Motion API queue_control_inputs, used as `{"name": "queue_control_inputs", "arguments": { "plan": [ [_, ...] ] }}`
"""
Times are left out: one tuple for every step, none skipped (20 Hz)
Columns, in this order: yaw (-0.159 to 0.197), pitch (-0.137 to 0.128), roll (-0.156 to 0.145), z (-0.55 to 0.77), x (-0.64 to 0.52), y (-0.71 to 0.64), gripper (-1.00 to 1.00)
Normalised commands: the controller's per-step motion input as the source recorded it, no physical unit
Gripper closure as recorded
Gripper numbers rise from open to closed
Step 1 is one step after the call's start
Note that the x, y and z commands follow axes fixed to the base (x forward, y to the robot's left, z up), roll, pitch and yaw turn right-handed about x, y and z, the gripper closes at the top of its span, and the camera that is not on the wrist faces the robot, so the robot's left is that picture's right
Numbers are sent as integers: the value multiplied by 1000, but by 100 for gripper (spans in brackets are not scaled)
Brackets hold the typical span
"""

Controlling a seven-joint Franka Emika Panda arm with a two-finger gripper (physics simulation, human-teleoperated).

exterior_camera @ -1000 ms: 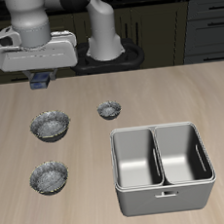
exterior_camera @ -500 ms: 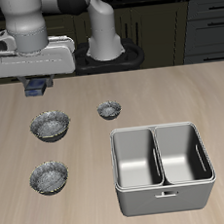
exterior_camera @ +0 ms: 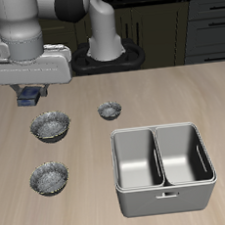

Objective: Place the cream cheese in the middle-sized bowl

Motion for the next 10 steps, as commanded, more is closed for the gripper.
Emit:
{"name": "queue_control_inputs", "arguments": {
  "plan": [
    [24, -8, -24, 43, 384, -175, 100],
    [-56, 26, -30, -21, 210, -43, 100],
    [-8, 32, 2, -140, 739, -144, 100],
    [-76, 0, -43, -31, 228, -99, 100],
    [-13, -7, -1, 22, 113, 4, 100],
    [0, 0, 0, 0, 0, 0, 100],
    [-113, -9, -4, 40, 547, -23, 100],
    [2, -41, 52, 96, 238, 29, 100],
    [8, -37, -24, 70, 213, -103, 100],
    [17, -45, 54, 63, 161, 145, 100]
  ]
}}
